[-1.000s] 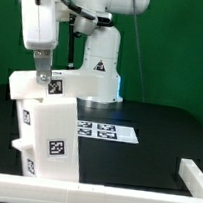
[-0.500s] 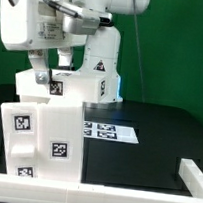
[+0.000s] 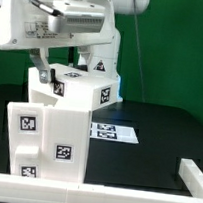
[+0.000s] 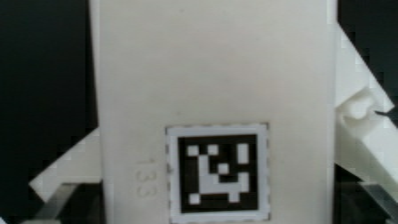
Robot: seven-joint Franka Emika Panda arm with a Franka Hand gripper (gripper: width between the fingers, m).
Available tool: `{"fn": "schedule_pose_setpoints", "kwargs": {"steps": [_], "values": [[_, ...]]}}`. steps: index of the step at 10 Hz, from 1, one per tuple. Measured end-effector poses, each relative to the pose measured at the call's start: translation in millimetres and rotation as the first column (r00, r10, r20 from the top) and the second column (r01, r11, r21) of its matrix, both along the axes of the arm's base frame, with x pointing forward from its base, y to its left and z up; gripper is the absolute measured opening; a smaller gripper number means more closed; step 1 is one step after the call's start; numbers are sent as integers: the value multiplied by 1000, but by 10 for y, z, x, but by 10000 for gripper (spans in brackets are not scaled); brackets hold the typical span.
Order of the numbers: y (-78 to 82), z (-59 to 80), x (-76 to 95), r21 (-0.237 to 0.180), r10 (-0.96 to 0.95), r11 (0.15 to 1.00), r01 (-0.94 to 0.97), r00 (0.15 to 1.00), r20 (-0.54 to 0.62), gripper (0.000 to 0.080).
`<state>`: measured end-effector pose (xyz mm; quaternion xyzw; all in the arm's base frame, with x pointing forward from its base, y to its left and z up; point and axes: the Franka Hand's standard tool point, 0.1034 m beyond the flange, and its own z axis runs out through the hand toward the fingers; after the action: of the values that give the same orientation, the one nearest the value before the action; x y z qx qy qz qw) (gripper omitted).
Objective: Assemble cabinet
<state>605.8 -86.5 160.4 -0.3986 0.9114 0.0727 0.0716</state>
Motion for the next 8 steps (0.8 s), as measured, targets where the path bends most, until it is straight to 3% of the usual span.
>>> {"fn": "schedule_pose_setpoints", "kwargs": {"steps": [8], "values": [[134, 26, 56, 71, -175, 982, 173, 984, 23, 557]]}}
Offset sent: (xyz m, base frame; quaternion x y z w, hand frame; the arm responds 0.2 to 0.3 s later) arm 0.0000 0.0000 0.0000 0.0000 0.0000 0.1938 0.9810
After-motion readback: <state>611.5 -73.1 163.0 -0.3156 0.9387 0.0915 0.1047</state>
